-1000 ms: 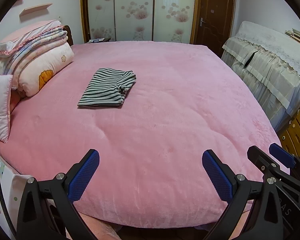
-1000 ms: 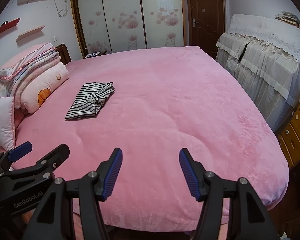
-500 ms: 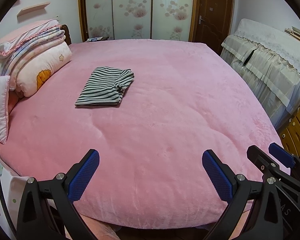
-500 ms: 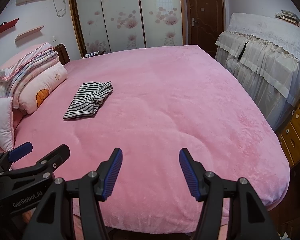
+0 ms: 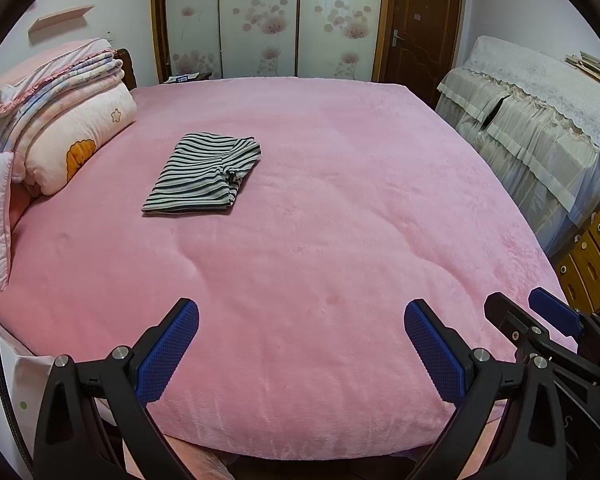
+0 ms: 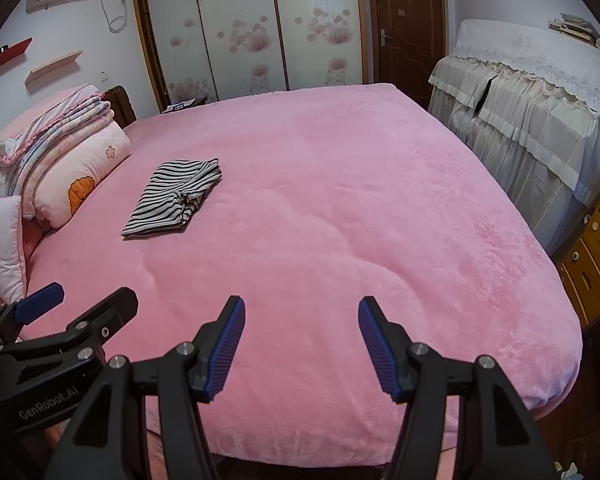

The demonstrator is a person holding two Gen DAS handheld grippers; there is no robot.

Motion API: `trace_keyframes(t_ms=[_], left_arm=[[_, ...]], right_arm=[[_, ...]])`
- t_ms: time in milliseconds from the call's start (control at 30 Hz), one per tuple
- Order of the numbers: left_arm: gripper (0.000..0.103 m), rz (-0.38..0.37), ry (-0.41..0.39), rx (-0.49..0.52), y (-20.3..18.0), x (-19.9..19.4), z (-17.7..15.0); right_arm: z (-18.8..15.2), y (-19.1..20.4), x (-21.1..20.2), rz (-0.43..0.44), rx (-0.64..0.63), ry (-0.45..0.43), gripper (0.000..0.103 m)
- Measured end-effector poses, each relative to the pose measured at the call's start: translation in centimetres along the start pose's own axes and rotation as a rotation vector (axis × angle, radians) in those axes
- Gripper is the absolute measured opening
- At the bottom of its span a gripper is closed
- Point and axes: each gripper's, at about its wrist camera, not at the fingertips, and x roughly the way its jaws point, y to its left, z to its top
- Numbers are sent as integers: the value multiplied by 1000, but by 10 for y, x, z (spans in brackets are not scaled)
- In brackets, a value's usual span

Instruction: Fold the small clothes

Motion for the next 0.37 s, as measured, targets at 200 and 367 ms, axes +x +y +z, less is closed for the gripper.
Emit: trace_keyframes(t_ms=[200, 367], left_arm=[[102, 11, 1, 3, -4, 1, 0], [102, 8, 10, -1, -6, 3, -2]], right_arm=[[0, -1, 1, 1, 0, 1, 60], [0, 1, 1, 0, 0, 4, 60]])
